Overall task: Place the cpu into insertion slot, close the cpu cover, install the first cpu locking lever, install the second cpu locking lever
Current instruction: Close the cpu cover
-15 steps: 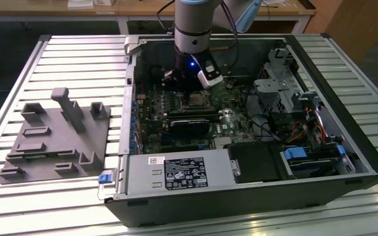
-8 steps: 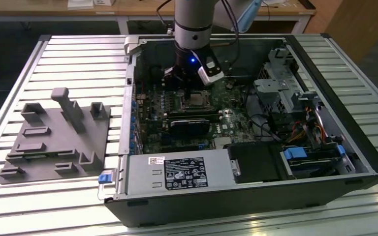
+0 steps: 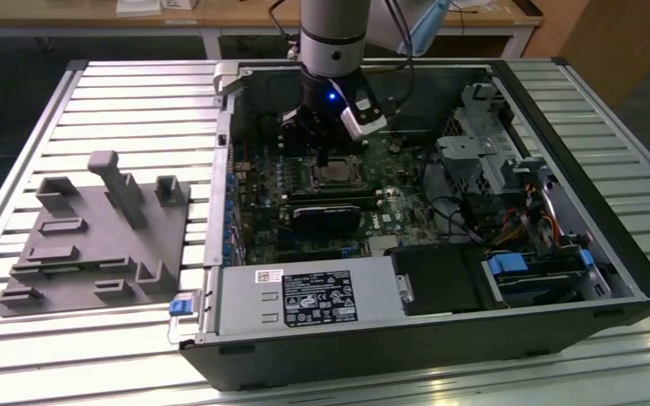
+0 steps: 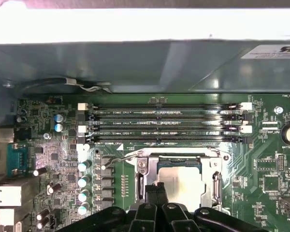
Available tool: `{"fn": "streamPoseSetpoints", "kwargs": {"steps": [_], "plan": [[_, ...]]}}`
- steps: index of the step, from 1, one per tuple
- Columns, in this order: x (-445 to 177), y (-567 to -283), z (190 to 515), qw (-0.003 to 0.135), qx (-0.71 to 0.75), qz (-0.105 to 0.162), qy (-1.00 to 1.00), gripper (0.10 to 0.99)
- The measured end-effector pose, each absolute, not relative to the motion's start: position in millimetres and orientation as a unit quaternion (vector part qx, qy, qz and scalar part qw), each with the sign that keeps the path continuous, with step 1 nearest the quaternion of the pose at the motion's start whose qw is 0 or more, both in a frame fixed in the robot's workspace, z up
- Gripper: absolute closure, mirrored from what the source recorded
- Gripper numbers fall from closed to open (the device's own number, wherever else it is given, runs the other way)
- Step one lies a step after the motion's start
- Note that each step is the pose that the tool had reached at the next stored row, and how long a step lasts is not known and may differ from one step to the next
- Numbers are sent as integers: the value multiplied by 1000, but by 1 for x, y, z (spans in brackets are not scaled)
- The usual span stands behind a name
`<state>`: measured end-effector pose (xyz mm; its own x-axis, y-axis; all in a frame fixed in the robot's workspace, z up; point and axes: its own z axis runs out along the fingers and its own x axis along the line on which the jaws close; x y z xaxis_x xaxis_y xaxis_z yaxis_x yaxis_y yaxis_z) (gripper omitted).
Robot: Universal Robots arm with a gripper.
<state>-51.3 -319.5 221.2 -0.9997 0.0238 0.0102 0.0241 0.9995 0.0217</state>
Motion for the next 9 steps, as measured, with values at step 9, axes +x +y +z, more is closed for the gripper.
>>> {"fn": "streamPoseSetpoints", "kwargs": {"steps": [9], "plan": [[-32,-319,221,5,-12,-11,-1000,980]]}}
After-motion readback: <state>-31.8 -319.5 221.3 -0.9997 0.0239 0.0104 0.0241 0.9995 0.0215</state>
